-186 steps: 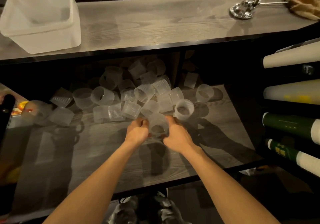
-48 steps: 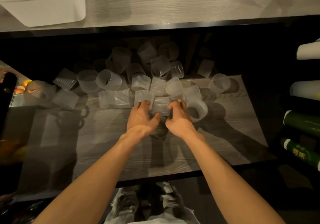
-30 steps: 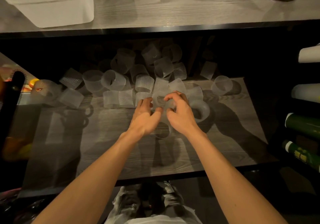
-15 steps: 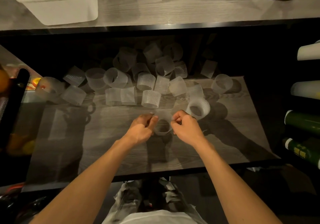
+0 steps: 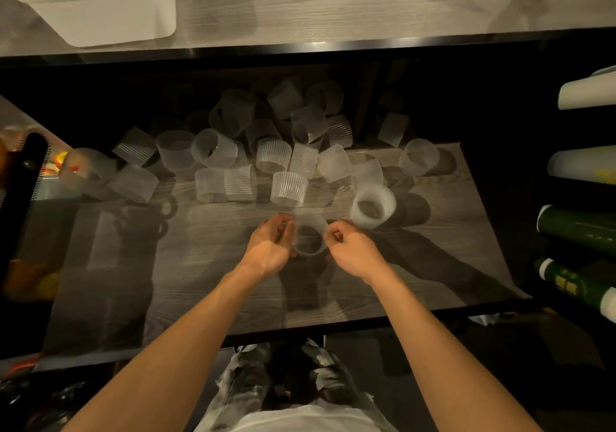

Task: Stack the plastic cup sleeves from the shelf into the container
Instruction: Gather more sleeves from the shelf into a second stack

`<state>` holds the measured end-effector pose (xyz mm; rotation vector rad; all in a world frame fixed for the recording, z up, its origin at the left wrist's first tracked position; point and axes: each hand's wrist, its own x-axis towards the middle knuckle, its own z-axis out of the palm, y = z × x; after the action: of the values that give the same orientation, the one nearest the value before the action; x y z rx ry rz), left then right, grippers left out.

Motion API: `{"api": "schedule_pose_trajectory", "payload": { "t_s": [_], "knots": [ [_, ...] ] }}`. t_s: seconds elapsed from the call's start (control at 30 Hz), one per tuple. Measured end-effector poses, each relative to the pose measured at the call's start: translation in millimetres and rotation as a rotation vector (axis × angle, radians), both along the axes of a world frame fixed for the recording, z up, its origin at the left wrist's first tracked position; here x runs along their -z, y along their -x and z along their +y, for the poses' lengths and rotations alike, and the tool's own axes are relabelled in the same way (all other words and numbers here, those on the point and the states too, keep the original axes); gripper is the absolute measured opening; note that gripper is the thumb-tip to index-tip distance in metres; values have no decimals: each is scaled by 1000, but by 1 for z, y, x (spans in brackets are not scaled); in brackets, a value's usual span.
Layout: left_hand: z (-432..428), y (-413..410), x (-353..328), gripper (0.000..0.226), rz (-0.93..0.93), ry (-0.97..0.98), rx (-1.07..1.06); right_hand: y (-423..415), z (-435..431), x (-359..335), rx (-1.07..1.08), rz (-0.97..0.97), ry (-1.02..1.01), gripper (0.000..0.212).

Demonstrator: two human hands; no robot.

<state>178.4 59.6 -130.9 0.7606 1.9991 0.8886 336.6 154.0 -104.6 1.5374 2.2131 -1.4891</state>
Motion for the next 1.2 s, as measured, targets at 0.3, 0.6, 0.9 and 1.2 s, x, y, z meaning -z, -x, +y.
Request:
{"api": "schedule_pose_trajectory", "payload": {
  "t_s": [0.3, 0.6, 0.9, 1.2],
  "knots": [
    [50, -13, -63, 26, -2, -286, 10, -10, 38, -51, 301, 356, -234, 10],
    [96, -59, -73, 27, -99, -320, 145, -63, 65, -45, 448, 315, -266, 9],
    [111, -59, -54, 23, -97, -210, 182, -73, 79, -17, 419, 248, -181, 13],
    [124, -48, -31, 22, 139, -80, 133, -79, 108, -11, 411, 163, 13, 14]
  ]
}}
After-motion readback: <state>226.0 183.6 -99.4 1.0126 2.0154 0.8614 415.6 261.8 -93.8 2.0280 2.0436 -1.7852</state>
